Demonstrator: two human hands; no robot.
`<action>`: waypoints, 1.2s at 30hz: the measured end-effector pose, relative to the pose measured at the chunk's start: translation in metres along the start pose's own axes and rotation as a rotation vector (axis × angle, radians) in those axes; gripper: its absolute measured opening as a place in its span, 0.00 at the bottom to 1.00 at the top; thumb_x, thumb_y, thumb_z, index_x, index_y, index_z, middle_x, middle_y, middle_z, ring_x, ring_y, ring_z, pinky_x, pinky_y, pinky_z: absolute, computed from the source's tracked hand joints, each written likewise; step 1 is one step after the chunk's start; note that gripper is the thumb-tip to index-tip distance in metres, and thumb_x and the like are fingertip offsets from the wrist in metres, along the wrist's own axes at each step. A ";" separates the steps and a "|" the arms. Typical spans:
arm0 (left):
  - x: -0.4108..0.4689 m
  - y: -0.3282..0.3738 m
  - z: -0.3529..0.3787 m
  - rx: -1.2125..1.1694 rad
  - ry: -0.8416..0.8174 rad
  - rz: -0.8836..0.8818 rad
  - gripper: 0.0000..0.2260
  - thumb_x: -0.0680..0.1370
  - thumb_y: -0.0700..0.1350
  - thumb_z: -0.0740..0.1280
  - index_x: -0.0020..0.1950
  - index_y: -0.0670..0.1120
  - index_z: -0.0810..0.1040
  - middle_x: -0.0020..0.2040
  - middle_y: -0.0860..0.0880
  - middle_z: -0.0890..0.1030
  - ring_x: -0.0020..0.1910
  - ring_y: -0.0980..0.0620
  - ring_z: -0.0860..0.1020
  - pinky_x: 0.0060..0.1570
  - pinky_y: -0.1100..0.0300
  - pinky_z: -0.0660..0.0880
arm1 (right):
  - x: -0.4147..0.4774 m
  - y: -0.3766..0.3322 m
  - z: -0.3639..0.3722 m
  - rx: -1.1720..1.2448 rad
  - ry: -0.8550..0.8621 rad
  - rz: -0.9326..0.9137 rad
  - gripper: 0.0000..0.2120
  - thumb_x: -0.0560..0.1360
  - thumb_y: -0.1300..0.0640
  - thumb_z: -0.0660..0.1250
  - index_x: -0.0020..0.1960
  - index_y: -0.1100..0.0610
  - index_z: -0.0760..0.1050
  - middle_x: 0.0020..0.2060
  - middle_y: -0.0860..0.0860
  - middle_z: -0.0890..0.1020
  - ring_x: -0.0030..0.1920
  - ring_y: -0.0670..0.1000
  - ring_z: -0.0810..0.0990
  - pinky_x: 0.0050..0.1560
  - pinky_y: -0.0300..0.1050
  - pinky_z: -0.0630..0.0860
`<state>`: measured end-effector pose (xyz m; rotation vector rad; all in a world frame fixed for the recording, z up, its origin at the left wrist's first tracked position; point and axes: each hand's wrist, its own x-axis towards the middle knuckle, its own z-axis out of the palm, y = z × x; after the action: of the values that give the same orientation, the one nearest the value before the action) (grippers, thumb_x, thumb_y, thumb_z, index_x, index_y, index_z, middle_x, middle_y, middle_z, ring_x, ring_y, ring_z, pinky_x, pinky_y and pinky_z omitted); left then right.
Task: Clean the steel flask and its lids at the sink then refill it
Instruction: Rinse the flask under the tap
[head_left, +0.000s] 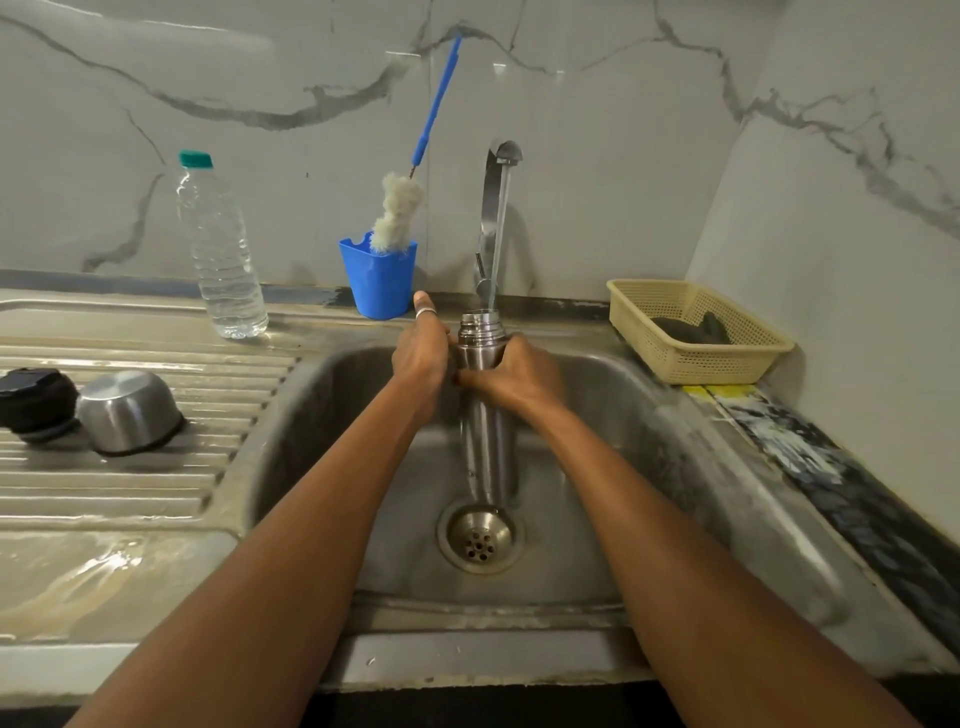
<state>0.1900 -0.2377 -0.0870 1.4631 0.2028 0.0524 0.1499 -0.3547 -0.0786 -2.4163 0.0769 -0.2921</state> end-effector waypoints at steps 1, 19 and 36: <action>-0.001 0.001 0.000 0.003 -0.006 -0.008 0.36 0.81 0.70 0.46 0.61 0.43 0.80 0.57 0.44 0.84 0.57 0.45 0.81 0.66 0.44 0.74 | 0.002 -0.005 -0.003 0.000 0.027 -0.008 0.26 0.61 0.30 0.75 0.47 0.49 0.79 0.42 0.48 0.85 0.42 0.50 0.83 0.46 0.48 0.81; 0.002 -0.001 0.000 0.083 0.009 0.015 0.34 0.81 0.70 0.46 0.61 0.46 0.79 0.59 0.45 0.82 0.59 0.46 0.80 0.66 0.46 0.72 | 0.009 -0.003 -0.001 0.102 0.128 -0.028 0.23 0.62 0.32 0.76 0.44 0.48 0.76 0.43 0.50 0.84 0.43 0.52 0.83 0.47 0.50 0.81; -0.011 0.005 0.005 0.118 0.013 -0.011 0.41 0.78 0.72 0.45 0.68 0.42 0.77 0.60 0.40 0.82 0.59 0.41 0.80 0.65 0.42 0.75 | 0.008 -0.011 0.001 0.156 0.054 -0.014 0.16 0.68 0.39 0.76 0.46 0.50 0.79 0.39 0.48 0.84 0.42 0.50 0.84 0.47 0.49 0.82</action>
<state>0.1800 -0.2435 -0.0809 1.5796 0.2271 0.0414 0.1577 -0.3468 -0.0700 -2.2551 0.0597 -0.3565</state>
